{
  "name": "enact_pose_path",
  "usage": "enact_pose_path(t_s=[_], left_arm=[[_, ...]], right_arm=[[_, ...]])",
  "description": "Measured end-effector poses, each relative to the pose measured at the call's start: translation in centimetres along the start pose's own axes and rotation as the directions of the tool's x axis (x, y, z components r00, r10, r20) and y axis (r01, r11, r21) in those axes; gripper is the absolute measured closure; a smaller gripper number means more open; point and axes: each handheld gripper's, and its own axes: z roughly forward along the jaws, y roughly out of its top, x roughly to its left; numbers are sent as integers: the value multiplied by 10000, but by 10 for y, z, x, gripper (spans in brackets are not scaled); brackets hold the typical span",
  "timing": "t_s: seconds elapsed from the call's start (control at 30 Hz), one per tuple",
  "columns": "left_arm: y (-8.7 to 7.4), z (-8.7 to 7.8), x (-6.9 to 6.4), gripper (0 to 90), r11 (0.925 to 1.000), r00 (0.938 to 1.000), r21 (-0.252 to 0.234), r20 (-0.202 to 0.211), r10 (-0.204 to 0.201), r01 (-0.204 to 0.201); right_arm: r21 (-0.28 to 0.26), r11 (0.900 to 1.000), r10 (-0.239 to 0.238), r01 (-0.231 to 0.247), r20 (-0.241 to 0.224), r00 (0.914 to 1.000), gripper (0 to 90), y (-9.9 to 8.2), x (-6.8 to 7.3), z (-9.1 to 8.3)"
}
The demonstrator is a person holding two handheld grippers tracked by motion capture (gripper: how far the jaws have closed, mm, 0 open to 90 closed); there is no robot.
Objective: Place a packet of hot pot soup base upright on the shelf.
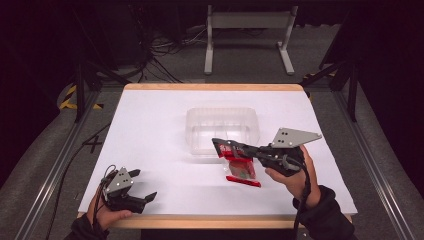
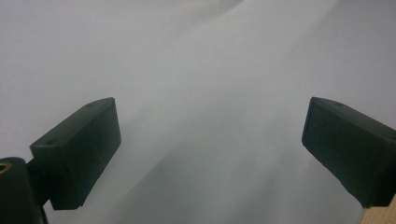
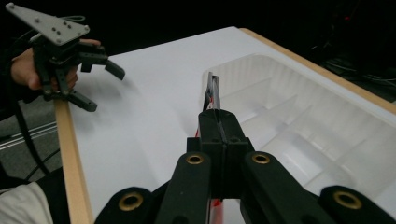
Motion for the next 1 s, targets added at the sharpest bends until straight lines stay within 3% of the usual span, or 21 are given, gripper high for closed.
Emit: enact_pose_path(t_s=[0.2, 0.47, 0.83, 1.0], left_arm=[[0, 1, 0, 51, 10000, 10000, 42, 27, -69, 69], [-1, 1, 1, 51, 9999, 9999, 34, 56, -119, 119], [0, 1, 1, 52, 9999, 9999, -57, 2, -138, 138], [1, -1, 2, 52, 9996, 9999, -252, -99, -131, 128]], right_arm=[[-523, 9985, 199, -179, 383, 9991, 900, 4, -5, -12], [-805, 9967, 179, -113, 815, 9965, 900, 15, -9, -21], [-1138, 9930, 495, -308, 1653, 9850, 900, 25, -26, -19], [-1150, 9927, 617, -371, 2183, 9739, 900, 33, -36, -18]])
